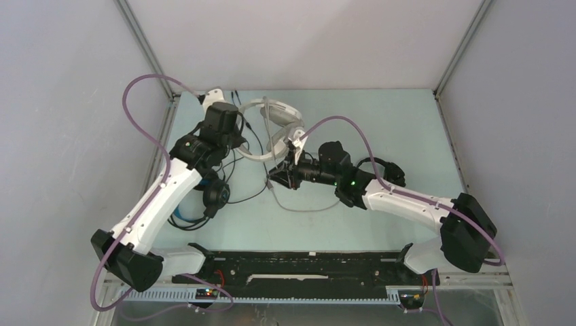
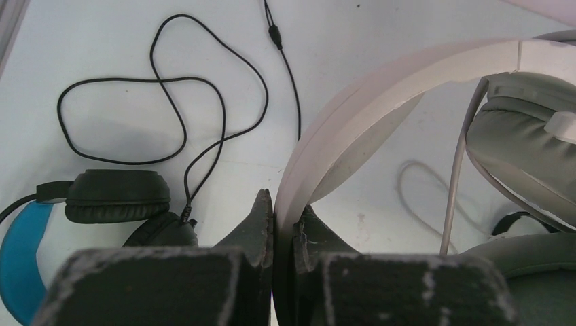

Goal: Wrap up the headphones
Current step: Wrap the headphones cable around the headphones.

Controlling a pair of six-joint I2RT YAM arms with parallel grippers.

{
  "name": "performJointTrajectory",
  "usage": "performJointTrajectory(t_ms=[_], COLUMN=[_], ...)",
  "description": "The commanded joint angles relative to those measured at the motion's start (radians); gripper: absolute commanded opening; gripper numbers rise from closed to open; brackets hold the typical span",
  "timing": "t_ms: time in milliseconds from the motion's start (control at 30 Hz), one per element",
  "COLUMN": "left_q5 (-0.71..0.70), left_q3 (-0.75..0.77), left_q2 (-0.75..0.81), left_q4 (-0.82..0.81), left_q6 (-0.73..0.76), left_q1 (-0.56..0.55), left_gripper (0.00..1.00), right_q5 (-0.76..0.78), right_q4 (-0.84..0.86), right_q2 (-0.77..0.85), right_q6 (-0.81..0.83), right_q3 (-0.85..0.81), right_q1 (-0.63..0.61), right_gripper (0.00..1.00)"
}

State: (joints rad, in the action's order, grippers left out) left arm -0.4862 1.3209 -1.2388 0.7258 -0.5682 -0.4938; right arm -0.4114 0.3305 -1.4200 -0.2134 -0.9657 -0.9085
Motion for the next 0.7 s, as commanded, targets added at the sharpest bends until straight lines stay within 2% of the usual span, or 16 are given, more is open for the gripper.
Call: performJointTrajectory(t_ms=[0,167,467,667], left_q5=[0.033,0.055,0.108,0.141], left_q3=[0.118,0.150,0.181,0.219], left_q2=[0.062,0.073,0.103,0.117], left_q4=[-0.065,-0.037,-0.011,0.011], left_q6=[-0.086,-0.094,-0.096,-0.084], left_q1=[0.008,0.008,0.008,0.008], left_gripper=[0.00,0.00,0.00,0.00], right_q5=[0.029,-0.003,-0.063,-0.118], right_q4=[0.177,0.383,0.598,0.636], right_q2=[0.026,0.016,-0.055,-0.101], right_q6=[0.122,0.209,0.310,0.312], right_q3=[0.085,0.206,0.314,0.350], right_q1=[-0.007,-0.007,0.008,0.047], right_gripper=[0.23,0.28,0.32,0.32])
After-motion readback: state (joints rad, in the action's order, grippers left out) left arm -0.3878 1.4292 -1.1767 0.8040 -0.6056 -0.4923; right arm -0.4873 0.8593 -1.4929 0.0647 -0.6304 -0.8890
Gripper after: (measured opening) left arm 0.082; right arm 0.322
